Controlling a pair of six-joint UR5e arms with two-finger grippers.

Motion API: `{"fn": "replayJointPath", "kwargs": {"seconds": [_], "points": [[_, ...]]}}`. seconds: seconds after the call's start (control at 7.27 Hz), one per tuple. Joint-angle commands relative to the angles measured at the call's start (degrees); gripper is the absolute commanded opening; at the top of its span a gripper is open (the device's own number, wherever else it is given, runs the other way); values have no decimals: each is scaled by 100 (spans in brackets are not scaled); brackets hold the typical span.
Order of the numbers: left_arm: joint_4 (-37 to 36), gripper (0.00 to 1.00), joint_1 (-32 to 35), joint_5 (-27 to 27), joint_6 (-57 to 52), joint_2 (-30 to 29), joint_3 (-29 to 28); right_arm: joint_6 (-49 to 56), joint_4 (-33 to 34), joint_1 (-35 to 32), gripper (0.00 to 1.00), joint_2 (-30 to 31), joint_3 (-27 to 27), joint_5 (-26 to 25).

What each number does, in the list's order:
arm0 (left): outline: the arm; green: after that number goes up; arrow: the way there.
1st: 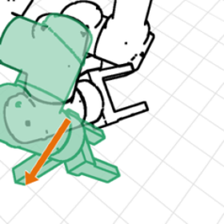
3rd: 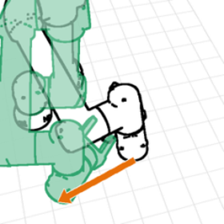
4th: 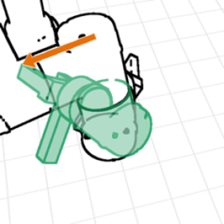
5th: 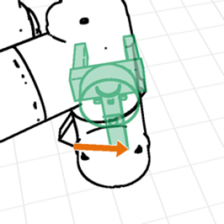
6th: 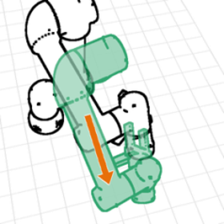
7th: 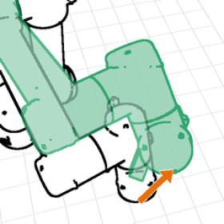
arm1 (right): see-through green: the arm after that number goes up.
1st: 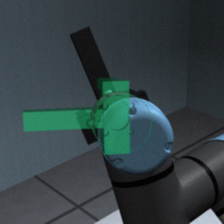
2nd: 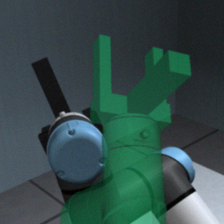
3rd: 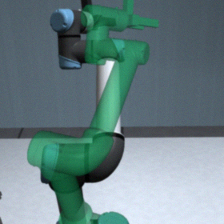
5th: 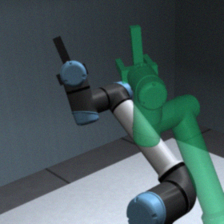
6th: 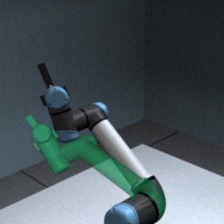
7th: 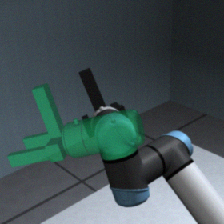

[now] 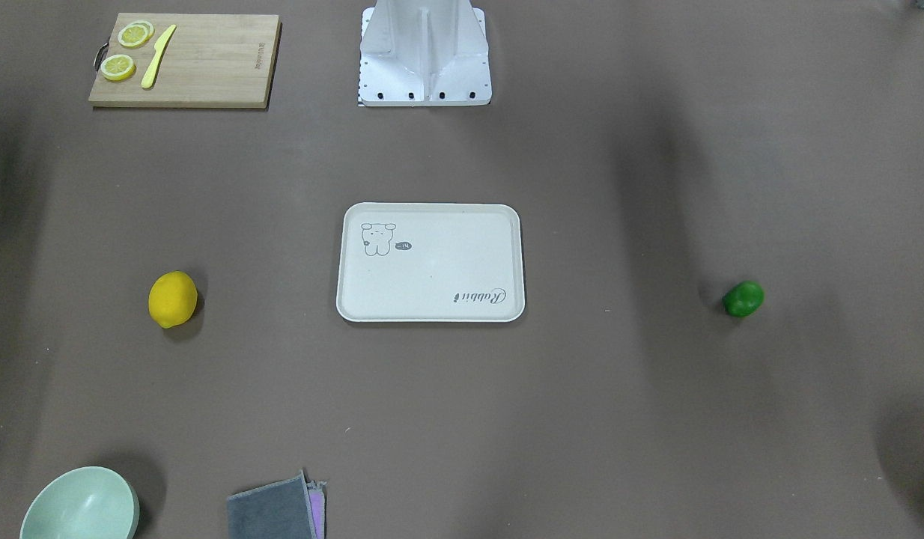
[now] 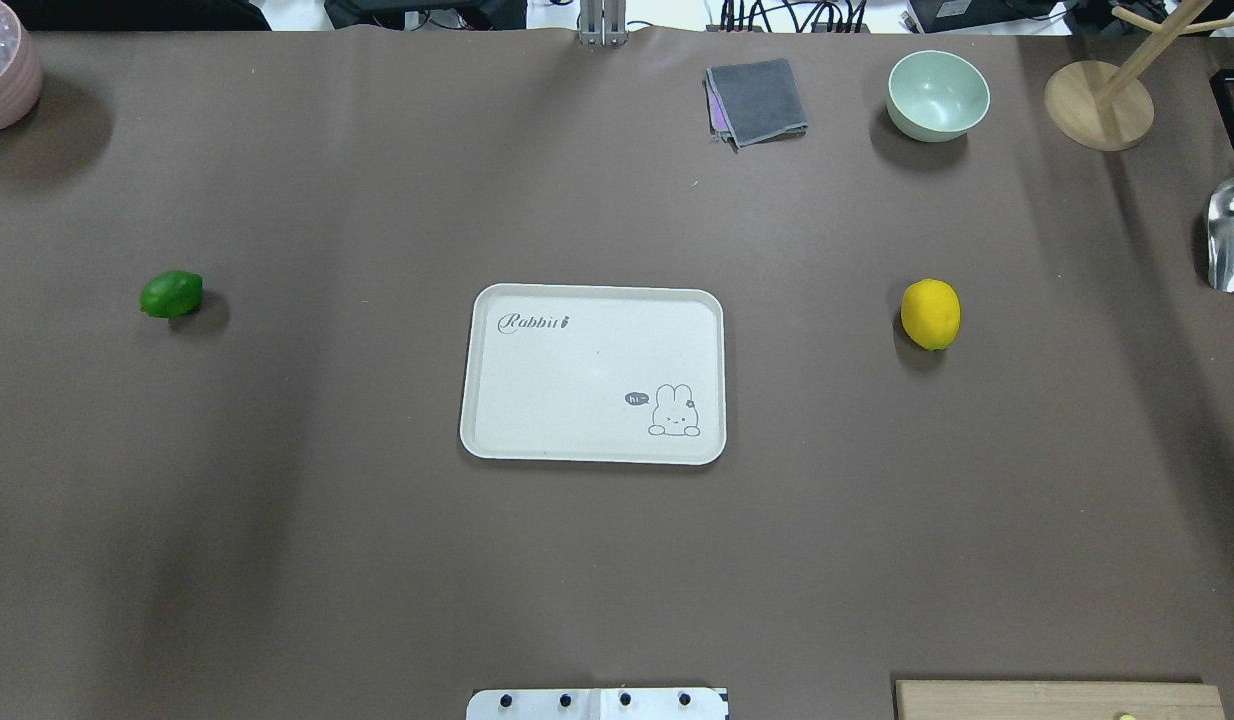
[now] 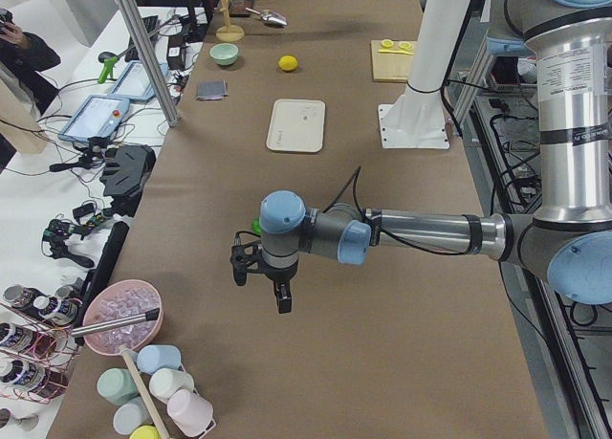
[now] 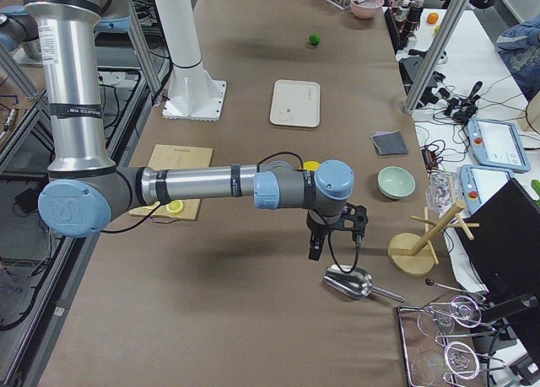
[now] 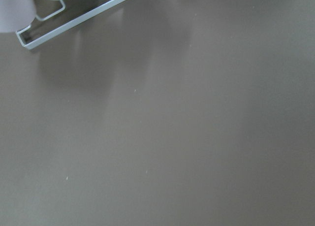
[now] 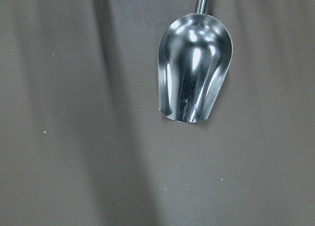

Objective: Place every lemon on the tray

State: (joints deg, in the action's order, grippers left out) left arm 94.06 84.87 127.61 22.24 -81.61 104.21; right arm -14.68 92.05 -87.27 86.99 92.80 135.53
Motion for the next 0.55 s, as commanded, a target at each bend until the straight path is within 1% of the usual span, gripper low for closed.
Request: {"fn": "replayJointPath", "kwargs": {"seconds": [0.0,0.14,0.28,0.41], "points": [[-520,98,20,-211,-830,152,284,0,14,-1,99,2,10,26],[-442,98,29,-193,-818,241,5,-9,154,-1,100,-68,-51,105],[-441,98,151,-193,-826,242,-93,-9,286,173,100,-199,-26,132],[-441,98,178,-193,-826,250,-94,-78,478,541,100,-461,1,289]]}}
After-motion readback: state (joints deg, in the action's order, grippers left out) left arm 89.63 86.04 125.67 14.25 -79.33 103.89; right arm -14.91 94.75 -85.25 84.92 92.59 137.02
